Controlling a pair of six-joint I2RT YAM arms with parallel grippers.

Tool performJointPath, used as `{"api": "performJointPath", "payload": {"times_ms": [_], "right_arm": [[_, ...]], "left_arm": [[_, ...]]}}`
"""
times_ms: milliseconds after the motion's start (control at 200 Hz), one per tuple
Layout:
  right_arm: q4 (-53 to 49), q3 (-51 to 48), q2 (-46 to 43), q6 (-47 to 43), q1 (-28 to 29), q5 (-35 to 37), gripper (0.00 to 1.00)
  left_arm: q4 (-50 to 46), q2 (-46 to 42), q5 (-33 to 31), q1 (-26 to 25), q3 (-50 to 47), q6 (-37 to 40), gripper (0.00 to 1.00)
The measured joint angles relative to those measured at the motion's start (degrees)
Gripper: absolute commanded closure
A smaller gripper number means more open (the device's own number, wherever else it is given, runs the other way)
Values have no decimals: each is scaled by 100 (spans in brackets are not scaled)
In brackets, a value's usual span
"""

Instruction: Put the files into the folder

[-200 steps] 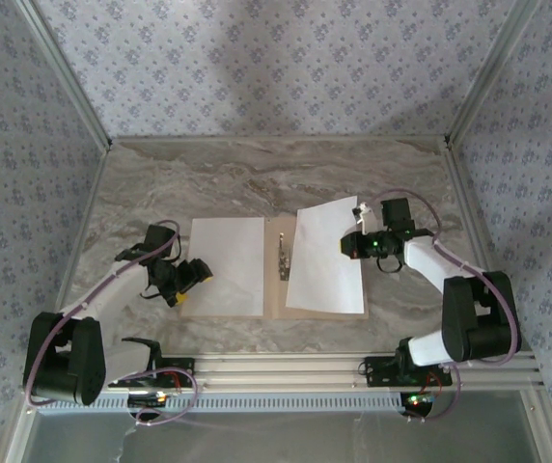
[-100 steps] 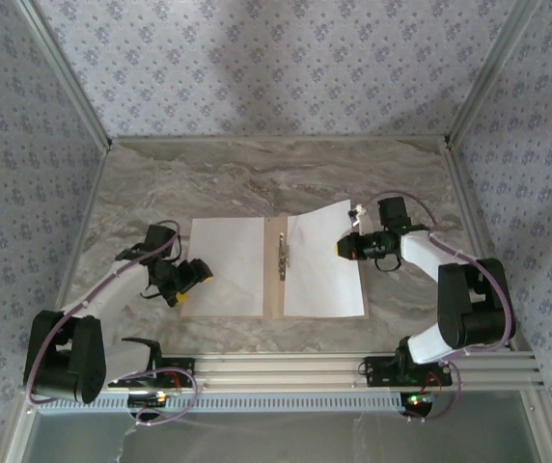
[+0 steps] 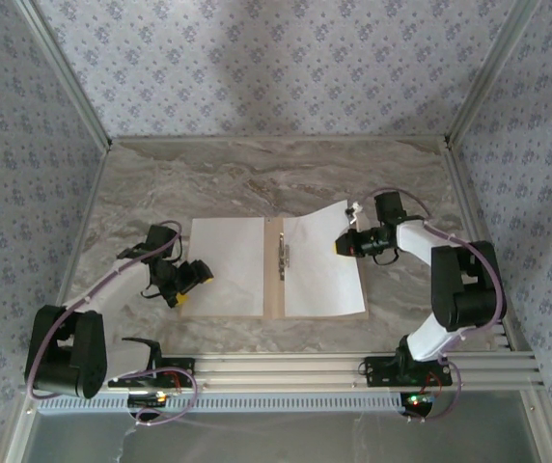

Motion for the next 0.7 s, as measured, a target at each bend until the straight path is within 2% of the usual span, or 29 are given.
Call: {"api": "performJointPath", "payload": {"times_ms": [175,535,700], "right_arm": [[-13,9,85,4,-7,-2,99],[42,9,136,280,-149,4,72],[140,-9,140,407,-229,26,69]], "left_arm": [[35,52,2,0,0,4,21],[105,70,17,0,0,4,21],[105,70,17,0,0,4,21]]}}
